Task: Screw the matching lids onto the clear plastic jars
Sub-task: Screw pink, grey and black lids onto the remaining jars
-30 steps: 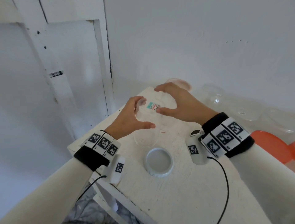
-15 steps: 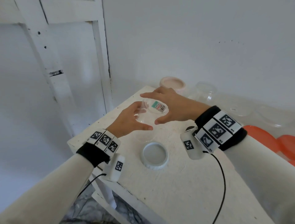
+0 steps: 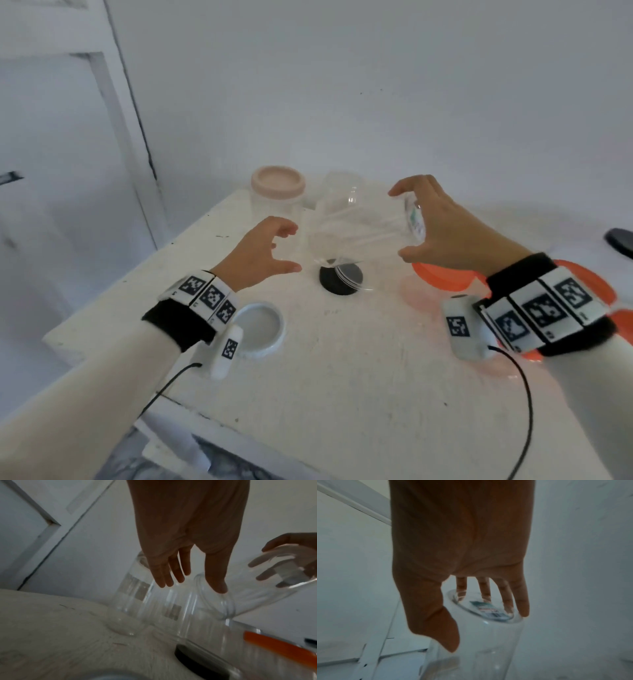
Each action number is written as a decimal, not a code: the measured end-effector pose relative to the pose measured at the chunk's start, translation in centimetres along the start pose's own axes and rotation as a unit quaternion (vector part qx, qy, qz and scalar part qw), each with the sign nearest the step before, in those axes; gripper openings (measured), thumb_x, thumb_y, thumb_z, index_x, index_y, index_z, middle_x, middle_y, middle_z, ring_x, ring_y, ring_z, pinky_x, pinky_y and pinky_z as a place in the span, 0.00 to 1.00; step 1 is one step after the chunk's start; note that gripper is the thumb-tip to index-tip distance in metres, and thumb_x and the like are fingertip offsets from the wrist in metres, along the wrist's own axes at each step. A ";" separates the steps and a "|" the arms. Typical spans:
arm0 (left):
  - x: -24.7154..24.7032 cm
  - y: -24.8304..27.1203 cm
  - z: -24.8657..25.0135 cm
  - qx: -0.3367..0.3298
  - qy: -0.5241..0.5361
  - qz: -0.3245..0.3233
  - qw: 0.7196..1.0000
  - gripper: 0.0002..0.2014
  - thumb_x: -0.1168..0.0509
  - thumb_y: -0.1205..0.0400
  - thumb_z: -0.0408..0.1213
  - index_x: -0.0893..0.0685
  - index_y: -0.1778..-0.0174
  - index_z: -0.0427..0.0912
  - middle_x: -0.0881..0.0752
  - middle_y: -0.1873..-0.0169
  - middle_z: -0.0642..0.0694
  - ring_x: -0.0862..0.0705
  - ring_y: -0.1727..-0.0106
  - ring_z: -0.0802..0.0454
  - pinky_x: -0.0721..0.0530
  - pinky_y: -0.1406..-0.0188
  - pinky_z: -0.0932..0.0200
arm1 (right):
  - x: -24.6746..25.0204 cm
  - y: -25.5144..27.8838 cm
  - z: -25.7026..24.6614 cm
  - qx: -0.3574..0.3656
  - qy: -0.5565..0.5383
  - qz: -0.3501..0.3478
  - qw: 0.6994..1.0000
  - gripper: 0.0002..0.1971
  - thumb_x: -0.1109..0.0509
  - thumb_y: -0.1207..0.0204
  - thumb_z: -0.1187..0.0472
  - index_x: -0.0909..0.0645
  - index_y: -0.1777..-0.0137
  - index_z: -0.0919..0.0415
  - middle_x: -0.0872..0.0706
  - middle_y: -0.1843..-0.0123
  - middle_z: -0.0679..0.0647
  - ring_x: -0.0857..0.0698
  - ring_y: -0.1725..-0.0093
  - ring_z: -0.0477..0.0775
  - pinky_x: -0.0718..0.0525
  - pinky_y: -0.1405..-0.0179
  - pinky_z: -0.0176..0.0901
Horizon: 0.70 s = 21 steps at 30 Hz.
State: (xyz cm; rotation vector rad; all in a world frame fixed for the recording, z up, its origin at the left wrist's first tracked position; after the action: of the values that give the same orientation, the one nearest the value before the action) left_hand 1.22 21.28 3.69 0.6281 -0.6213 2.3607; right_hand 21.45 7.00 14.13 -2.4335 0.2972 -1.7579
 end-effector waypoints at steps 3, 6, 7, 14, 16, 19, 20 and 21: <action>-3.1 -1.2 0.2 -0.044 -0.081 -0.099 0.991 0.22 0.23 0.29 0.36 0.21 0.40 0.41 0.21 0.42 0.46 0.23 0.39 0.53 0.28 0.41 0.71 | 1.2 2.1 2.5 -0.038 -0.011 0.040 0.998 0.35 0.25 0.41 0.70 0.37 0.36 0.54 0.36 0.42 0.50 0.27 0.47 0.57 0.28 0.54 0.44; -6.0 -2.3 0.0 -0.046 -0.139 -0.196 0.970 0.23 0.25 0.28 0.38 0.22 0.38 0.39 0.21 0.40 0.46 0.24 0.38 0.52 0.30 0.35 0.62 | 1.4 3.6 4.1 -0.050 -0.011 0.065 0.997 0.38 0.23 0.41 0.69 0.34 0.32 0.54 0.38 0.41 0.52 0.27 0.46 0.56 0.24 0.48 0.45; -6.8 -2.7 -0.1 -0.038 -0.157 -0.221 0.962 0.24 0.25 0.27 0.38 0.23 0.36 0.38 0.22 0.39 0.45 0.25 0.37 0.51 0.32 0.35 0.62 | 1.3 4.1 4.5 -0.055 -0.015 0.069 0.996 0.39 0.21 0.41 0.67 0.33 0.30 0.52 0.39 0.40 0.51 0.27 0.47 0.54 0.24 0.47 0.44; -9.8 -4.0 0.1 -0.007 -0.242 -0.304 0.921 0.22 0.29 0.24 0.32 0.22 0.35 0.30 0.22 0.36 0.35 0.24 0.39 0.46 0.31 0.38 0.59 | 0.1 6.5 6.6 -0.090 -0.024 0.122 0.988 0.39 0.18 0.39 0.59 0.32 0.29 0.62 0.32 0.33 0.56 0.28 0.40 0.48 0.36 0.48 0.27; -10.0 -4.2 0.1 -0.012 -0.249 -0.304 0.919 0.24 0.28 0.25 0.32 0.22 0.33 0.33 0.24 0.37 0.36 0.25 0.37 0.44 0.32 0.39 0.62 | -0.2 6.7 7.0 -0.112 -0.036 0.124 0.985 0.37 0.19 0.39 0.60 0.34 0.32 0.64 0.30 0.33 0.57 0.27 0.36 0.53 0.33 0.47 0.33; -10.2 -4.4 -0.2 -0.015 -0.284 -0.310 0.907 0.26 0.27 0.26 0.38 0.23 0.32 0.38 0.25 0.39 0.38 0.26 0.38 0.43 0.32 0.42 0.62 | -0.6 6.8 7.3 -0.136 -0.046 0.118 0.983 0.34 0.21 0.40 0.64 0.36 0.38 0.62 0.32 0.39 0.54 0.28 0.38 0.56 0.31 0.50 0.40; -10.2 -4.5 -0.4 -0.012 -0.291 -0.311 0.905 0.26 0.27 0.26 0.39 0.23 0.32 0.39 0.26 0.38 0.39 0.27 0.38 0.44 0.33 0.42 0.62 | -0.7 6.8 7.3 -0.135 -0.044 0.123 0.982 0.34 0.21 0.42 0.66 0.37 0.39 0.61 0.34 0.40 0.54 0.28 0.39 0.58 0.30 0.51 0.41; -10.2 -4.5 -0.6 -0.010 -0.292 -0.309 0.905 0.26 0.26 0.26 0.39 0.23 0.33 0.39 0.27 0.38 0.40 0.28 0.37 0.45 0.33 0.41 0.62 | -0.8 6.7 7.2 -0.132 -0.044 0.126 0.982 0.36 0.21 0.44 0.67 0.37 0.39 0.61 0.35 0.41 0.54 0.28 0.39 0.60 0.28 0.50 0.43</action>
State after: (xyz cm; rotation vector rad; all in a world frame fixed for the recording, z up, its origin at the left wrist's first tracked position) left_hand 11.17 20.37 -1.29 1.3252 -0.5772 1.5604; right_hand 27.47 0.56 9.69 -2.5000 0.8375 -1.5865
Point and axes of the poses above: each hand's wrist, its own y-axis away from the middle knuckle, its own x-axis out of the back of the hand, z = x × y, the point moved 4 cm from there along -y, towards the middle knuckle
